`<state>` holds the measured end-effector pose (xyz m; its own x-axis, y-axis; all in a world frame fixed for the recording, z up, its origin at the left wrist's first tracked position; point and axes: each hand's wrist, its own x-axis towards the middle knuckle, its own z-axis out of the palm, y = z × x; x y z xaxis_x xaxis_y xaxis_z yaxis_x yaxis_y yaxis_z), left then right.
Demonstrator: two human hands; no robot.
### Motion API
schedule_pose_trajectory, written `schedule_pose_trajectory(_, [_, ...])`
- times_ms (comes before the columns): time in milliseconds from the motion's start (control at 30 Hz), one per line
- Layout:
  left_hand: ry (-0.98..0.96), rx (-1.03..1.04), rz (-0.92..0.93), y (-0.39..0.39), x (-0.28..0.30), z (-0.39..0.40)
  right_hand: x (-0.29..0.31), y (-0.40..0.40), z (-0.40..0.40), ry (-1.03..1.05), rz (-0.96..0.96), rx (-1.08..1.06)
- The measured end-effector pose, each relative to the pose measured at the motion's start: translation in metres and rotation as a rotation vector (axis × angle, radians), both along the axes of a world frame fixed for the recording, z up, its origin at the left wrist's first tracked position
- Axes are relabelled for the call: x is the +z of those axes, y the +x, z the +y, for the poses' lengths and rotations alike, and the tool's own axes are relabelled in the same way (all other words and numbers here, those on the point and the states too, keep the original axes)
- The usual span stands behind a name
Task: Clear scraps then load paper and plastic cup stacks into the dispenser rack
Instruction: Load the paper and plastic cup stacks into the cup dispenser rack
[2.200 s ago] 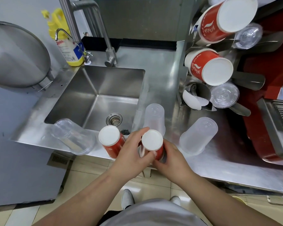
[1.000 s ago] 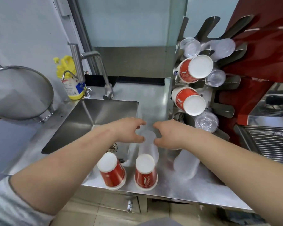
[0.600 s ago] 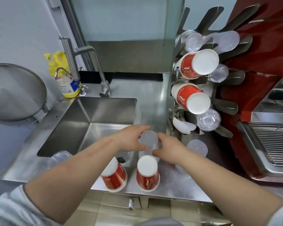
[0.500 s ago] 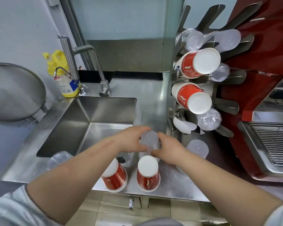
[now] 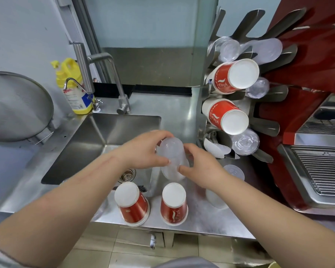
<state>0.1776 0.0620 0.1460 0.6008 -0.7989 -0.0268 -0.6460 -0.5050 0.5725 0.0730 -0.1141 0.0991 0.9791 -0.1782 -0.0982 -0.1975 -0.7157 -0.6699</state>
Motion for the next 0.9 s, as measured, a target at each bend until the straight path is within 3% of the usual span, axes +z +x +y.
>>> schedule_pose_trajectory(533, [-0.398, 0.015, 0.006, -0.048, 0.082, 0.02, 0.059, -0.038, 0.003, 0.13, -0.303, 0.027])
schedule_pose_trajectory(900, [-0.377, -0.072, 0.017, -0.066, 0.075, -0.021, 0.054, -0.074, -0.023, 0.128, -0.306, -0.087])
